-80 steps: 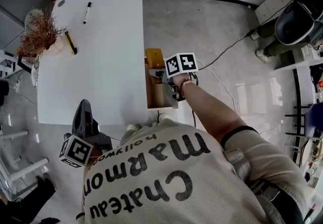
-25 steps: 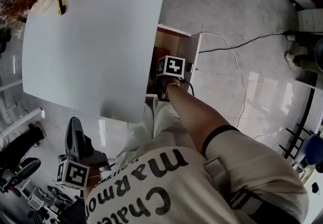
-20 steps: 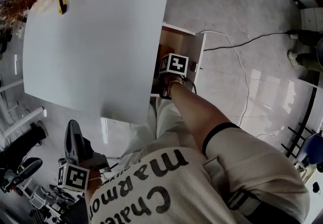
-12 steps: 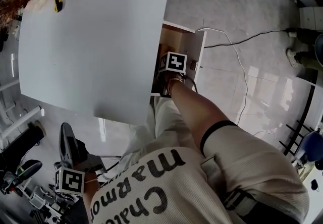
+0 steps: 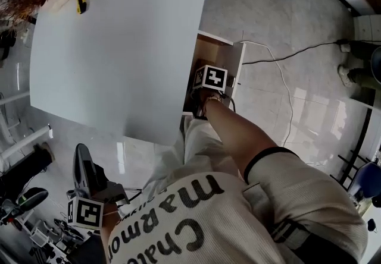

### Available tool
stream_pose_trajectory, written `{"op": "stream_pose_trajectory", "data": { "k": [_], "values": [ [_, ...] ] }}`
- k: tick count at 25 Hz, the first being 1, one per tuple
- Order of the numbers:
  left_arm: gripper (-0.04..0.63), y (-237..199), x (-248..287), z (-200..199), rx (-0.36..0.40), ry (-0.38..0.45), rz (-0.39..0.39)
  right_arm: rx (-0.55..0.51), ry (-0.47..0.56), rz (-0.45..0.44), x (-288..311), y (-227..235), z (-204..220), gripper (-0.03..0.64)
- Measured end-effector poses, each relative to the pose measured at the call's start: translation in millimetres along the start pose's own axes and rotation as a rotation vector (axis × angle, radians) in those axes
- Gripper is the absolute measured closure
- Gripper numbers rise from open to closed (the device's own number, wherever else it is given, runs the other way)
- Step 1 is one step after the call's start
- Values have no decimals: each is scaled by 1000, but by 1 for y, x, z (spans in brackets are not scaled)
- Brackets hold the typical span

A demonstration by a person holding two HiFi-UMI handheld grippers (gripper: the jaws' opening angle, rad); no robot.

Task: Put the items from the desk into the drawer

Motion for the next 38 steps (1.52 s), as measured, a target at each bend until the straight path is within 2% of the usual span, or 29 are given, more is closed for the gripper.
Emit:
{"op": "stream_pose_trajectory", "data": {
  "k": [3,10,14,18,22,27,31,38],
  "values": [
    [594,5,-7,-3,-5,15,9,6,34,-48,-24,-9,-8,267],
    [594,4,-10,-40,-72,116,92,64,251,-120,-129,-17,-62,281],
    [594,4,0,-61,-100,178,166,9,403,-188,-200,-40,-102,284],
    [594,-12,15,-76,-131,204,238,-37,505,-215,-244,-75,-107,285],
    [594,-31,40,-112,-124,224,307,5,618,-254,-275,-110,-112,319],
    [594,-55,73,-175,-79,223,399,45,697,-267,-284,-165,-112,329],
    [594,-87,102,-206,-65,191,446,5,713,-270,-269,-225,-109,316],
    [594,-146,134,-236,-63,136,485,-99,636,-245,-207,-324,-82,310]
  ]
}}
Point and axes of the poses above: the fingertips, and each gripper's own axes: x forward along the fingers, y to its right, z out of its underside, the point moved 3 cm from there along -x, backward along the fingers, and after that the axes turned 4 degrees about z, right-handed, at the moved point
